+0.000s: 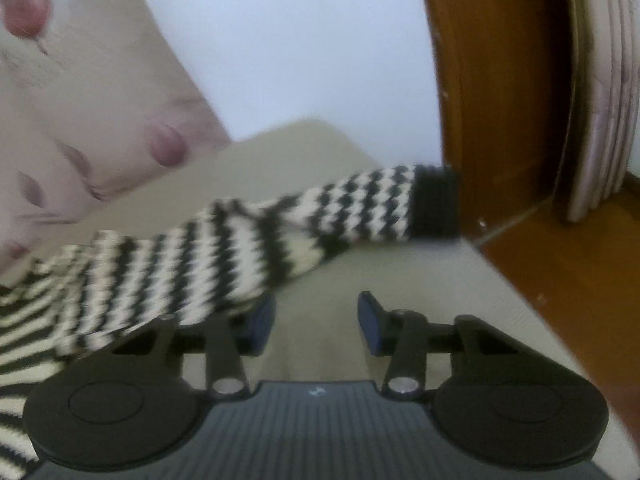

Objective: Fold small clothes
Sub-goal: 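Move the right tool to the black sleeve cuff and grasp it, then lift the sleeve with the right tool and fold it across the cardigan body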

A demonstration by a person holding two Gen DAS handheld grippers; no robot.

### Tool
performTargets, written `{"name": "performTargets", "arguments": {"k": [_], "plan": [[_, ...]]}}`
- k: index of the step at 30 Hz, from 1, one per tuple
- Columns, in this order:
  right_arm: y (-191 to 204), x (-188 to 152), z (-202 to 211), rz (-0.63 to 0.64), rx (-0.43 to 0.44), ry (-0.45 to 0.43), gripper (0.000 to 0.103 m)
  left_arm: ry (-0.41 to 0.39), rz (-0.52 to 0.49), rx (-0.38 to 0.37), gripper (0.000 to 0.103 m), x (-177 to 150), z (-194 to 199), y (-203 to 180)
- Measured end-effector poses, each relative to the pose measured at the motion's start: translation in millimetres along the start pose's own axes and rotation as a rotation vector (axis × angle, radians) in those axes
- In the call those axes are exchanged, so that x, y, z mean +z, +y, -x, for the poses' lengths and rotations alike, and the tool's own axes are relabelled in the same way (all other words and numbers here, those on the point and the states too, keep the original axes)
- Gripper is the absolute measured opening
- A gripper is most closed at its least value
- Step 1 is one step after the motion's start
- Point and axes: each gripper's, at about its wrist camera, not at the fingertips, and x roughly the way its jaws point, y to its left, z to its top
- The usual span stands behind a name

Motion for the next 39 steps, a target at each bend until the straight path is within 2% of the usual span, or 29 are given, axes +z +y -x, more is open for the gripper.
{"name": "performTargets", "arguments": {"k": [1, 4, 6, 8, 9, 10, 11, 14, 17, 18, 19, 22, 24, 25, 27, 29, 30, 32, 33, 35, 39], "plan": [[1.5, 5.5, -10.2, 0.006, -0.023, 0.016, 0.033, 0.002, -0.008, 0.009, 0.103, 1.0, -2.4, -2.8], [5.2, 25.7, -35.8, 0.026, -0.041, 0.027, 0.032, 0.01, -0.025, 0.028, 0.103, -1.5, -9.5, -11.3], [5.6, 49.8, -45.6, 0.027, -0.05, -0.018, 0.032, 0.025, -0.034, 0.035, 0.103, -4.1, -15.1, -17.2], [-6.1, 80.9, -30.8, -0.086, 0.0, -0.24, 0.031, 0.052, -0.043, 0.04, 0.103, -6.9, -22.8, -21.6], [-16.6, 91.6, -17.8, -0.197, 0.017, -0.349, 0.031, 0.066, -0.049, 0.046, 0.103, -8.5, -26.2, -23.6], [-25.2, 99.1, -12.4, -0.268, 0.027, -0.381, 0.033, 0.073, -0.054, 0.05, 0.103, -9.8, -27.6, -25.0], [-29.1, 106.2, -12.0, -0.278, 0.023, -0.367, 0.033, 0.06, -0.054, 0.048, 0.103, -9.9, -25.9, -25.3], [-15.4, 97.5, -14.7, -0.16, -0.026, -0.269, 0.033, 0.061, -0.055, 0.021, 0.103, -12.7, -26.9, -23.9], [-15.3, 59.6, -27.5, -0.115, -0.061, -0.137, 0.052, 0.065, -0.045, 0.004, 0.103, -13.3, -26.5, -22.0], [-20.9, 46.8, -32.1, -0.134, -0.071, -0.112, 0.059, 0.067, -0.04, 0.001, 0.103, -13.1, -26.1, -21.3], [-22.9, 36.3, -39.5, -0.167, -0.074, -0.087, 0.06, 0.071, -0.033, -0.002, 0.103, -12.7, -26.5, -20.3], [-47.2, 22.4, -56.4, -0.328, -0.012, -0.045, 0.06, 0.081, -0.016, -0.011, 0.103, -11.5, -28.0, -17.7], [-48.2, 16.8, -74.5, -0.44, 0.023, -0.002, 0.06, 0.086, -0.003, -0.013, 0.103, -11.2, -28.7, -16.8], [-44.8, 12.5, -81.0, -0.496, 0.055, -0.003, 0.06, 0.088, 0.003, -0.014, 0.103, -11.0, -29.1, -16.9], [-35.9, 10.9, -90.4, -0.524, 0.062, -0.035, 0.06, 0.092, 0.014, -0.016, 0.103, -11.1, -29.4, -16.4], [-36.0, 18.6, -112.0, -0.512, 0.046, -0.047, 0.055, 0.094, 0.022, -0.017, 0.103, -11.1, -29.7, -16.4], [-30.8, 22.0, -116.1, -0.501, 0.02, -0.051, 0.041, 0.094, 0.022, -0.015, 0.103, -10.7, -29.8, -17.0], [-35.1, 38.4, -127.5, -0.474, -0.007, -0.067, 0.029, 0.09, 0.015, -0.006, 0.103, -9.6, -29.7, -19.7], [-31.8, 39.5, -120.4, -0.465, -0.007, -0.093, 0.016, 0.086, 0.007, 0.0, 0.103, -9.0, -29.7, -21.6], [-14.6, 43.6, -108.3, -0.423, 0.007, -0.167, 0.015, 0.08, -0.008, 0.007, 0.103, -8.9, -28.8, -23.0], [-10.1, 54.4, -88.9, -0.45, 0.121, -0.237, 0.014, 0.086, 0.003, -0.002, 0.103, -8.0, -29.7, -21.9]]}}
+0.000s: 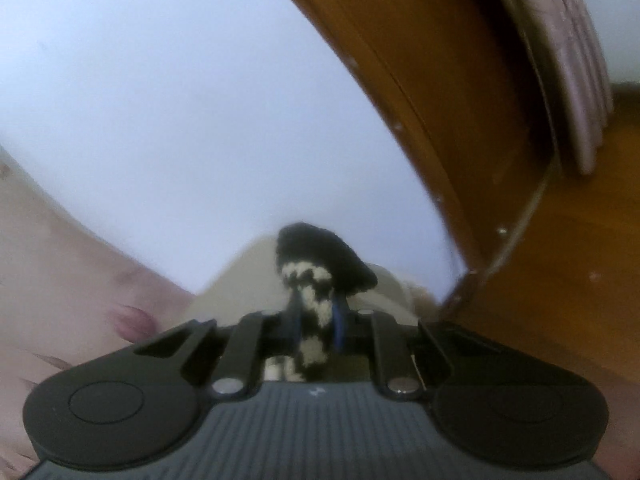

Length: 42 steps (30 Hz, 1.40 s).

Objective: Fold small clothes
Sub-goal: 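Lift the sleeve with the right tool and fold it across the cardigan body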

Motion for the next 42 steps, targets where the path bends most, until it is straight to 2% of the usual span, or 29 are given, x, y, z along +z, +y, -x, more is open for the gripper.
{"name": "performTargets", "arguments": {"k": [4, 10, 12, 18, 25, 27, 34, 42], "plan": [[0.9, -1.6, 29.3, -0.029, 0.038, -0.023, 0.014, 0.013, 0.035, -0.024, 0.103, -0.6, -1.6, 8.1], [27.7, 7.4, 61.3, -0.084, 0.075, -0.028, 0.014, 0.001, 0.014, -0.006, 0.103, -2.3, 0.8, 5.3], [49.5, 7.9, 71.4, -0.093, 0.127, -0.029, 0.014, 0.007, 0.027, -0.016, 0.103, -2.4, -0.4, 7.6], [150.5, -8.8, 81.1, -0.068, 0.272, -0.018, 0.014, 0.007, 0.047, -0.016, 0.103, -4.2, -0.2, 11.7], [262.6, -41.0, 86.1, -0.049, 0.452, 0.056, 0.014, 0.009, 0.048, -0.014, 0.103, -3.5, -1.1, 10.9], [290.7, -60.2, 82.9, -0.041, 0.491, 0.097, 0.014, 0.01, 0.052, -0.017, 0.103, -3.2, -1.3, 10.8], [350.7, -136.6, 63.3, -0.045, 0.555, 0.225, 0.014, 0.006, 0.069, -0.036, 0.103, -3.8, -1.0, 12.1], [361.3, -227.5, 61.4, -0.025, 0.582, 0.344, 0.014, -0.003, 0.087, -0.053, 0.103, -5.1, 0.2, 13.6]]}}
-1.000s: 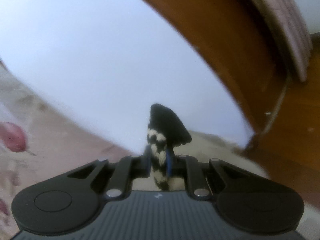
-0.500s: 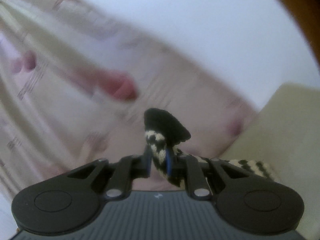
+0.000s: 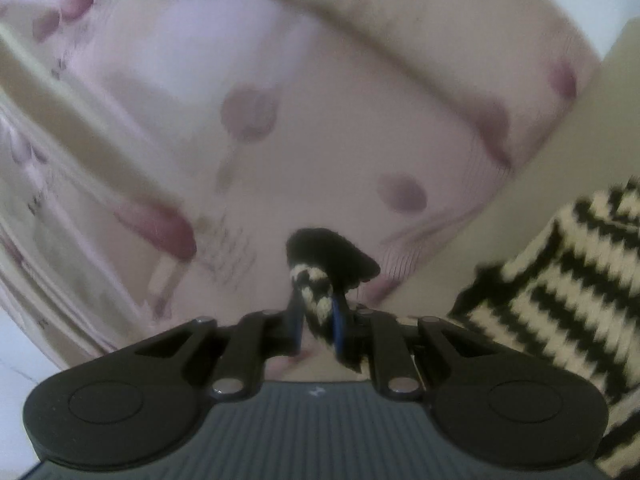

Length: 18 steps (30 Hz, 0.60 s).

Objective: Fold small clothes
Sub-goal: 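Lift the sleeve with the right tool and fold it across the cardigan body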

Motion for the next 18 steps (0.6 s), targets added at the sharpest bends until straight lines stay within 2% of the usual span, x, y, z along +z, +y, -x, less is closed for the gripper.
{"name": "performTargets", "arguments": {"k": [9, 18], "plan": [[-11.4, -64.0, -40.2, 0.034, -0.037, 0.128, 0.014, -0.007, 0.017, -0.013, 0.103, -0.2, 0.1, 0.4], [-18.9, -115.8, -46.3, 0.153, -0.077, 0.301, 0.017, -0.011, 0.028, -0.02, 0.103, -0.2, -0.2, 0.6]]}}
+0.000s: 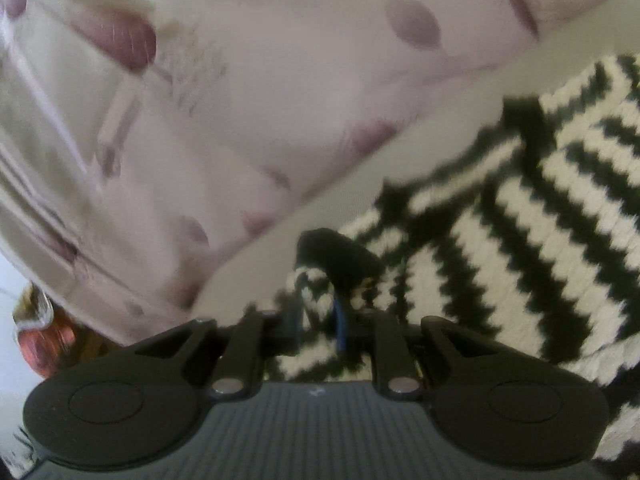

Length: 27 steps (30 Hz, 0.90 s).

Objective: Fold small clothes
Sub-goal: 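Lift the sleeve with the right tool and fold it across the cardigan body, then open the right tool to release the sleeve while the left tool grasps the other cuff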

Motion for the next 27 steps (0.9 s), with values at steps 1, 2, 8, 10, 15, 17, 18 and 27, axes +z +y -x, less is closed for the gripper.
{"name": "performTargets", "arguments": {"k": [1, 2, 8, 10, 15, 17, 18, 27], "plan": [[1.7, -4.0, -3.7, 0.02, -0.012, 0.016, 0.018, 0.0, 0.0, 0.0, 0.103, 0.0, 0.0, 0.0], [3.2, -7.3, -5.6, 0.041, -0.024, 0.031, 0.02, 0.0, 0.0, 0.0, 0.103, 0.1, -0.1, -0.2], [9.5, -21.8, 4.0, 0.105, 0.041, 0.094, 0.036, -0.001, 0.0, -0.007, 0.103, -0.3, 0.2, 0.3], [12.1, -25.7, 21.1, 0.139, 0.06, 0.068, 0.037, -0.002, -0.001, -0.017, 0.103, -0.2, 0.5, 2.1], [9.2, -49.3, 60.1, 0.238, 0.02, 0.057, 0.059, -0.006, 0.066, -0.161, 0.103, 6.0, 3.2, 26.8], [11.7, -62.6, 74.4, 0.376, -0.063, 0.056, 0.059, 0.011, 0.108, -0.183, 0.103, 13.9, 3.4, 44.2], [11.4, -68.7, 79.8, 0.43, -0.093, 0.06, 0.059, 0.023, 0.13, -0.182, 0.103, 18.7, 2.9, 53.5], [-0.3, -90.8, 93.9, 0.502, -0.135, 0.068, 0.064, 0.061, 0.465, -0.099, 0.099, 77.4, -34.7, 181.2]]}}
